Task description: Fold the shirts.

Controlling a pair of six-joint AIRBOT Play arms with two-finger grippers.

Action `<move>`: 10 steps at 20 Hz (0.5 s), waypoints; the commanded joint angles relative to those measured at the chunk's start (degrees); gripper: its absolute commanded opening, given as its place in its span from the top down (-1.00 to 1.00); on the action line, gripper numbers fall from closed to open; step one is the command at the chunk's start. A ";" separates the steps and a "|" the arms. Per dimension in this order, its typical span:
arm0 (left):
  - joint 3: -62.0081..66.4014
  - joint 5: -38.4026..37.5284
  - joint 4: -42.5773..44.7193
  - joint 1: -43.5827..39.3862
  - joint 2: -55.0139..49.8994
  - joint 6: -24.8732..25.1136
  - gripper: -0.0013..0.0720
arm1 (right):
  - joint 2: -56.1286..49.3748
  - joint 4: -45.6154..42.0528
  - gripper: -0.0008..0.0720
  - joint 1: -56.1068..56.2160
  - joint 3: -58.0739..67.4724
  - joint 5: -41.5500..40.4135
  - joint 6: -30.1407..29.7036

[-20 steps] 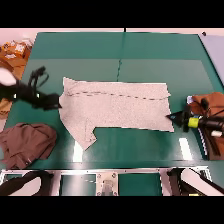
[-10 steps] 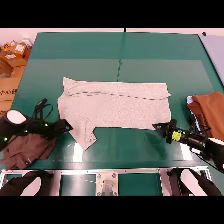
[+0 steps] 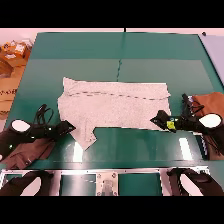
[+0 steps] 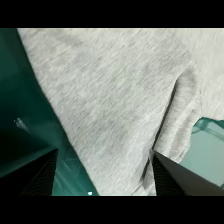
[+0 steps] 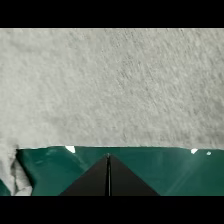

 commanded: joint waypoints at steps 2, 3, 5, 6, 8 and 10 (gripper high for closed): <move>-0.52 3.15 -9.55 0.00 -4.28 7.19 -0.72 | 2.38 -22.51 0.94 4.85 2.40 4.61 23.26; -0.52 3.26 -12.35 0.00 -5.46 10.97 -0.12 | 3.32 -22.84 0.75 4.15 0.94 4.70 24.20; -0.50 3.26 -15.56 0.02 -6.56 15.74 0.40 | 2.99 -21.90 -0.32 3.30 -1.86 4.57 24.37; -0.52 3.89 -15.87 0.02 -6.88 16.00 0.40 | 2.84 -21.79 -0.51 3.34 -3.30 3.54 24.39; -0.50 5.60 -15.96 0.02 -6.88 16.09 0.89 | 2.56 -21.77 -0.51 3.32 -5.07 -1.81 25.35; -0.48 6.27 -16.11 0.02 -6.88 16.61 0.91 | 1.77 -21.84 -0.51 3.30 -5.55 -6.60 26.80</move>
